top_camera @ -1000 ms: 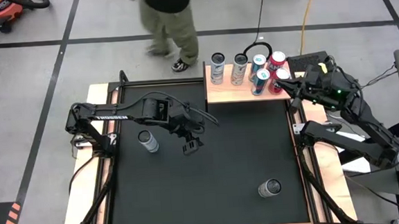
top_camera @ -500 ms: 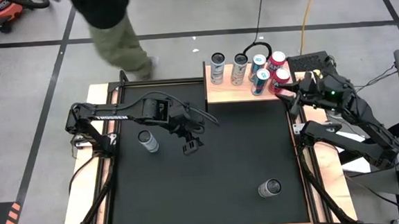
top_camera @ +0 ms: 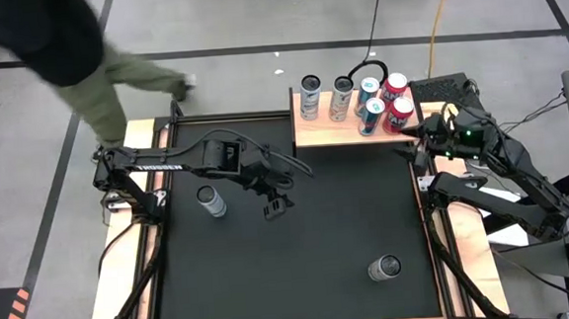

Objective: Place canned beverage on shelf
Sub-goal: Put the white yellow soda can on the shelf aligned with the white yellow soda can

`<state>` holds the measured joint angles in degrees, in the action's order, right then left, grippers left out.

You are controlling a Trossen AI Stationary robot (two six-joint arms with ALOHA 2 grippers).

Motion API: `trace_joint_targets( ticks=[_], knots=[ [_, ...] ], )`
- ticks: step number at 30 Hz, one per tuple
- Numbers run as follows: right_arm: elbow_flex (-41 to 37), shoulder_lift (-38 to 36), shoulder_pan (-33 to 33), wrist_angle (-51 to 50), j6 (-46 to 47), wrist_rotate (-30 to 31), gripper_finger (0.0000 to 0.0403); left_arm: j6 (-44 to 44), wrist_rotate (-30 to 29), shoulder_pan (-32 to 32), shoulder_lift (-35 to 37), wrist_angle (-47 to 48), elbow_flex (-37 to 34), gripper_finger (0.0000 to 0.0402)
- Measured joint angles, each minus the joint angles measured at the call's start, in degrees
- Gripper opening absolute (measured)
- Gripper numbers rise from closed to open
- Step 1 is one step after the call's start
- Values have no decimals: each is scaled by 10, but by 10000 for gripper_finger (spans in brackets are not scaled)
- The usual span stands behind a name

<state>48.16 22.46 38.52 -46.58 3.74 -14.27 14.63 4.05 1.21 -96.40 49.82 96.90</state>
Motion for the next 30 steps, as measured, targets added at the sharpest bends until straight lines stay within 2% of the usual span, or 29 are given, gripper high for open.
trace_joint_targets(
  ticks=[2, 6, 8, 9, 18, 24, 30],
  knots=[
    [0, 0, 0, -4, 21, -90, 287, 0, 0, 0, 0, 0, 0, 322],
    [0, 0, 0, -18, 78, -311, 280, 0, 0, 0, 0, 0, 0, 322],
    [0, -6, 0, -39, 91, -380, 278, 0, 0, 0, 0, 0, 0, 322],
    [0, -12, 0, -50, 92, -396, 278, 0, 0, 0, 0, 0, 0, 322],
    [2, -122, 0, -74, 176, -399, 277, 0, 0, -1, 0, 0, 0, 322],
    [55, -188, 0, -73, 225, -396, 277, 0, 0, -1, 0, 0, 0, 322],
    [101, -223, 4, -98, 201, -341, 277, 0, 0, -1, 0, 0, 0, 322]
  ],
)
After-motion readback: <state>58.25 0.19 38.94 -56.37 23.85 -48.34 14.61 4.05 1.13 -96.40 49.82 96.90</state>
